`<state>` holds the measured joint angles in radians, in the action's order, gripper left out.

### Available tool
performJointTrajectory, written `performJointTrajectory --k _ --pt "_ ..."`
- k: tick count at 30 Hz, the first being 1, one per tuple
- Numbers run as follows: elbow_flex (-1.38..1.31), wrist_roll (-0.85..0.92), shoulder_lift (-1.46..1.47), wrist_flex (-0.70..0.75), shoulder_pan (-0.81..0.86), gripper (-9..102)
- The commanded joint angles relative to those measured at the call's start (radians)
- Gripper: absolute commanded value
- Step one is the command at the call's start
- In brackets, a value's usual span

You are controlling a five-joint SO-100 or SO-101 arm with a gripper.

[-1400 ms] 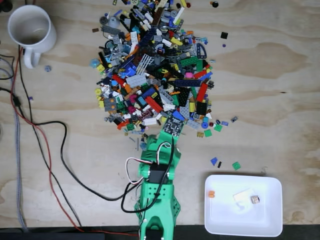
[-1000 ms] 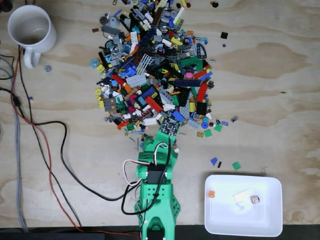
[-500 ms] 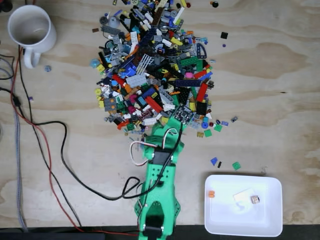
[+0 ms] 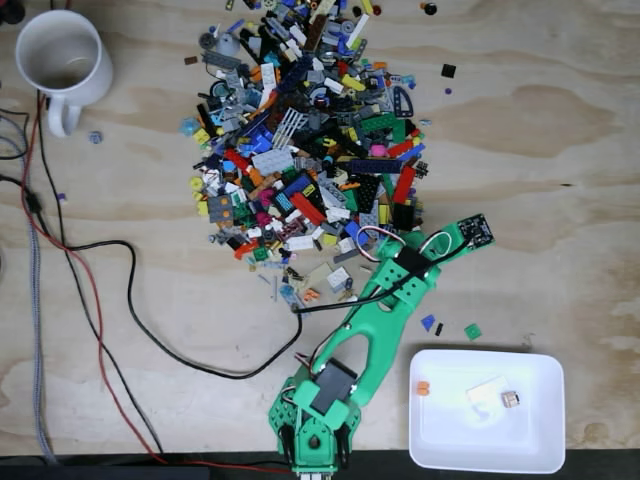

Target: Find the closest Lego and put it in the bin.

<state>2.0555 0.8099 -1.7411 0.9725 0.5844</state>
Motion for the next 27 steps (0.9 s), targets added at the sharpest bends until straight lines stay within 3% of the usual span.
performJointTrajectory --k 1,27 --pt "-0.086 0.015 0.012 -0.031 0.006 20" --pt "-0.143 0.230 0.196 -0.137 -0.037 16"
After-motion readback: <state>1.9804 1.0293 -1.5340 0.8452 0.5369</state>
